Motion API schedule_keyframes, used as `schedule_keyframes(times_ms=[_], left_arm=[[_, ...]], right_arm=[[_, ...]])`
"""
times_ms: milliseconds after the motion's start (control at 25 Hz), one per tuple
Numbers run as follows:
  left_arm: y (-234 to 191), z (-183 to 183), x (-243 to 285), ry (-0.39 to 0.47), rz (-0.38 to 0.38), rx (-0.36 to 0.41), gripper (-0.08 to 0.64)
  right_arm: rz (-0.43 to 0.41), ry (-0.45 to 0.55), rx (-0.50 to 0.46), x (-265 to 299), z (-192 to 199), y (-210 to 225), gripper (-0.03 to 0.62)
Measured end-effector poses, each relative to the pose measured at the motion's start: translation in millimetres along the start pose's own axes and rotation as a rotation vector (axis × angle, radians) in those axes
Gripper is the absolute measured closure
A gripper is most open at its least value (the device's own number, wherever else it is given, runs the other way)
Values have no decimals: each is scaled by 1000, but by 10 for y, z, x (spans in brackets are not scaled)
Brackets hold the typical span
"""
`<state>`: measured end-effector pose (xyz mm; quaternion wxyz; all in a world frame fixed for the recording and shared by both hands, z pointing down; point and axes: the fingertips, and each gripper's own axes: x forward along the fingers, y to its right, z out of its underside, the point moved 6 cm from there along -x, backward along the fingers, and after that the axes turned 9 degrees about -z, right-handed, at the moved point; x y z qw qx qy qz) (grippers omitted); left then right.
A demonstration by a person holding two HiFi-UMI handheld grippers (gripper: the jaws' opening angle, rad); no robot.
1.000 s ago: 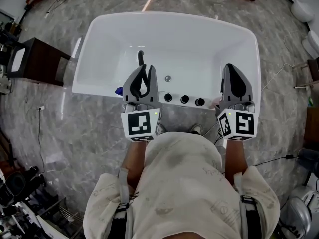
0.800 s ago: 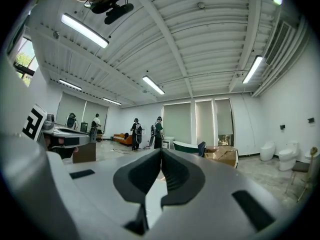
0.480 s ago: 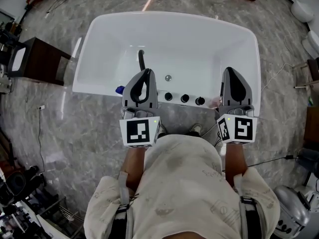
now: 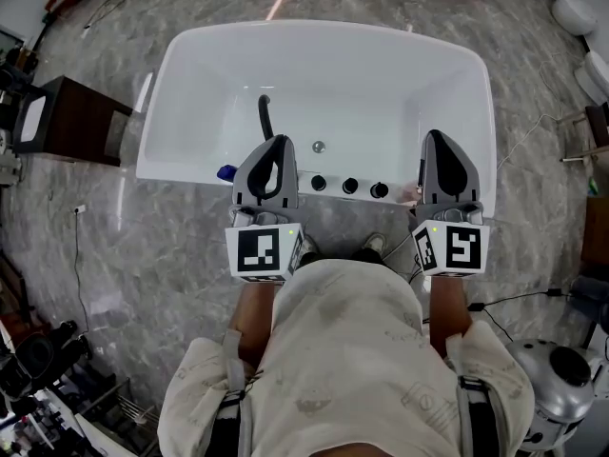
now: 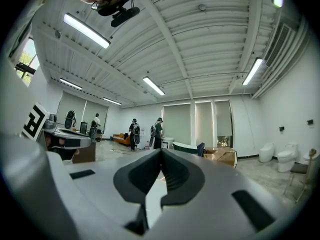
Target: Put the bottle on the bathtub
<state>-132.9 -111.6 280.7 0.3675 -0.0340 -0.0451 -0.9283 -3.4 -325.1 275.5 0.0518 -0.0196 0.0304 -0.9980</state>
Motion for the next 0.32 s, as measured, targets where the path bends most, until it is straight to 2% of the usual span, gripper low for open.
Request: schedule_keyframes(times_ms=[320], left_arm=[[224,28,-1,1,27,-1,549]], right_arm=[[9,-19,-7,-93,-2,102,603]])
